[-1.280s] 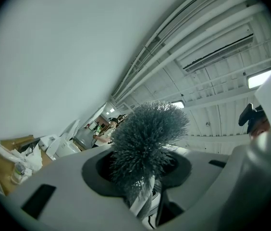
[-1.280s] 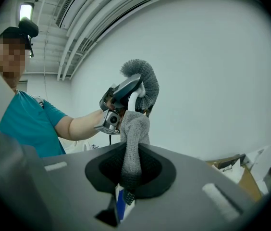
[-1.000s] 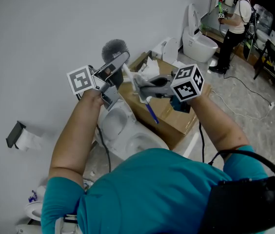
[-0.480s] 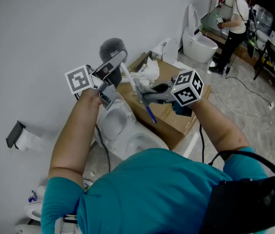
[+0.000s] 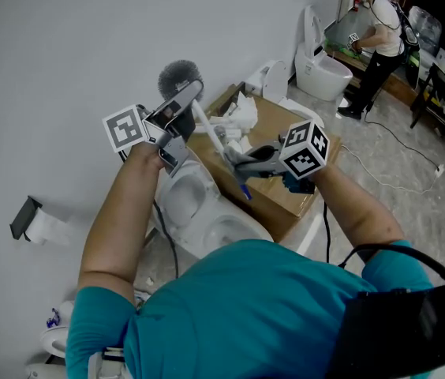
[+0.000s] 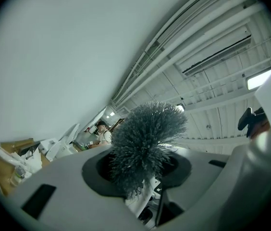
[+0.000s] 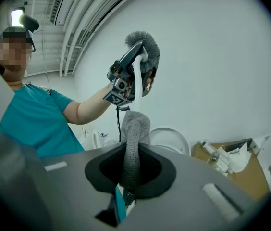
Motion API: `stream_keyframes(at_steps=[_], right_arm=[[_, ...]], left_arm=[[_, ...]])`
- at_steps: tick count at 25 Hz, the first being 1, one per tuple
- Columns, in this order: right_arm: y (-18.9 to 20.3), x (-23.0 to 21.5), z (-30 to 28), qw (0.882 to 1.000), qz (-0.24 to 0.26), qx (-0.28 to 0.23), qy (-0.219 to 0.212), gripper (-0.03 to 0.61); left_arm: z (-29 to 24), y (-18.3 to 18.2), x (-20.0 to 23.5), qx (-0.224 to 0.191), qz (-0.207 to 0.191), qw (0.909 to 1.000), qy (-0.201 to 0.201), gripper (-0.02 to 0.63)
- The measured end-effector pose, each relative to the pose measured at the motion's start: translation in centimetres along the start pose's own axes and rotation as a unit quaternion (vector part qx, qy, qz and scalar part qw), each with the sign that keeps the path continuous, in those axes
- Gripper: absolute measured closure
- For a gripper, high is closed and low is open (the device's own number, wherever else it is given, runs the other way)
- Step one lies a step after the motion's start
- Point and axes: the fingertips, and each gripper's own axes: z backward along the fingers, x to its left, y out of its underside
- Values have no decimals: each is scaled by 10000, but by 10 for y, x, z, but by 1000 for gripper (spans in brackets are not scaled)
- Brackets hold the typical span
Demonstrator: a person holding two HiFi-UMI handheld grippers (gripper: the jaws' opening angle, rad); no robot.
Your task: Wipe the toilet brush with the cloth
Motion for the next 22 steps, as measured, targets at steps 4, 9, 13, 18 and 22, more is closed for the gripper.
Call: stream_keyframes(at_steps=[4, 9, 13, 18, 22], right_arm=[[5, 1, 0, 10000, -34, 25, -24, 558], [13, 2, 2, 9999, -74, 61, -32, 559], [25, 3, 1, 9998, -175, 92, -51, 558], [43, 4, -1, 9994, -277, 193, -60, 558], [58, 6, 0, 9990, -288, 341, -24, 559]], left_arm=[[1, -2, -1, -41, -6, 10000, -4, 454], [3, -6, -3, -135, -3, 9999, 20, 454], [4, -9, -3, -201, -20, 9998, 3, 454], [7, -10, -1, -246, -6, 9997, -36, 454], [10, -14, 2, -321, -7, 9994, -82, 454]])
